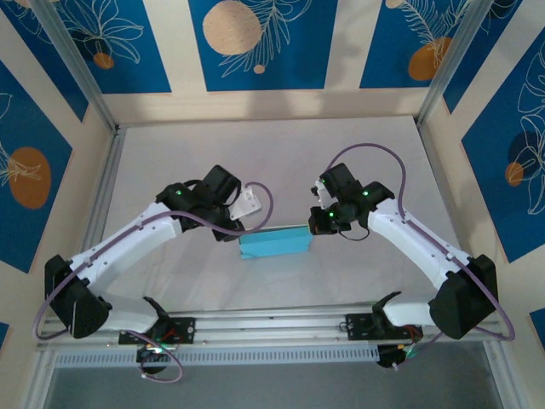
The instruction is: Fold the paper box
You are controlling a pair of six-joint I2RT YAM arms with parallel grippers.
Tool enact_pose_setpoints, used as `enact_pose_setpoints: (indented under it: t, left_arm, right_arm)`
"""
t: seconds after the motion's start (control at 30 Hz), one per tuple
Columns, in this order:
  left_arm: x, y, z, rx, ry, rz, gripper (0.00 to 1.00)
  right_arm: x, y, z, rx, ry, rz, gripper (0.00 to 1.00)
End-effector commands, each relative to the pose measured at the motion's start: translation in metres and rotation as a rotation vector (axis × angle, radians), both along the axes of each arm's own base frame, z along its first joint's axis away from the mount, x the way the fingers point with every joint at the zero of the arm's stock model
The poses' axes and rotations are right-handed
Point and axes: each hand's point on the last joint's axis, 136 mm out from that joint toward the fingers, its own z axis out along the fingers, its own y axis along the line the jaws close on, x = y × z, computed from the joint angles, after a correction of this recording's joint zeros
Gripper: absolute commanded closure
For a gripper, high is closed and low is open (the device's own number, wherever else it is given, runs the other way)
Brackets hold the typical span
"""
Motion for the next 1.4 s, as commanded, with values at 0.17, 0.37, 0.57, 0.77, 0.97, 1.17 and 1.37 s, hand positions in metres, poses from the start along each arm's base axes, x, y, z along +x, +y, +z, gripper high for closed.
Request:
enact_pose_setpoints:
  t: [0.17, 0.37, 0.57, 0.77, 0.97, 1.17, 1.37]
  left_arm:
    - [-0.016, -0.002, -0.006, -0.079, 0.104, -0.030, 0.57]
    - [-0.013, 0.000, -0.023, -0.051, 0.114, -0.030, 0.56]
    - [0.001, 0.002, -0.027, -0.005, 0.085, -0.008, 0.65]
    - [-0.001, -0.006, -0.028, -0.032, 0.132, 0.007, 0.91]
    - [0.004, -0.015, -0.018, -0.100, 0.158, 0.097, 1.00]
    - [0.013, -0.021, -0.012, -0.163, 0.185, 0.234, 1.00]
    - [0.015, -0.028, -0.009, -0.222, 0.238, 0.324, 1.00]
  right_arm:
    - [-0.002, -0.001, 0.000, -0.009, 0.034, 0.014, 1.00]
    - [0.000, -0.001, 0.002, -0.003, 0.030, 0.013, 1.00]
    - [-0.001, 0.000, 0.002, -0.001, 0.033, 0.016, 1.00]
    - [0.000, 0.000, 0.001, 0.002, 0.034, 0.010, 1.00]
    - [0.000, 0.002, -0.001, -0.004, 0.039, 0.000, 1.00]
    - [0.000, 0.005, -0.001, -0.002, 0.034, -0.028, 1.00]
    - [0.000, 0.003, -0.006, -0.027, 0.040, -0.059, 1.00]
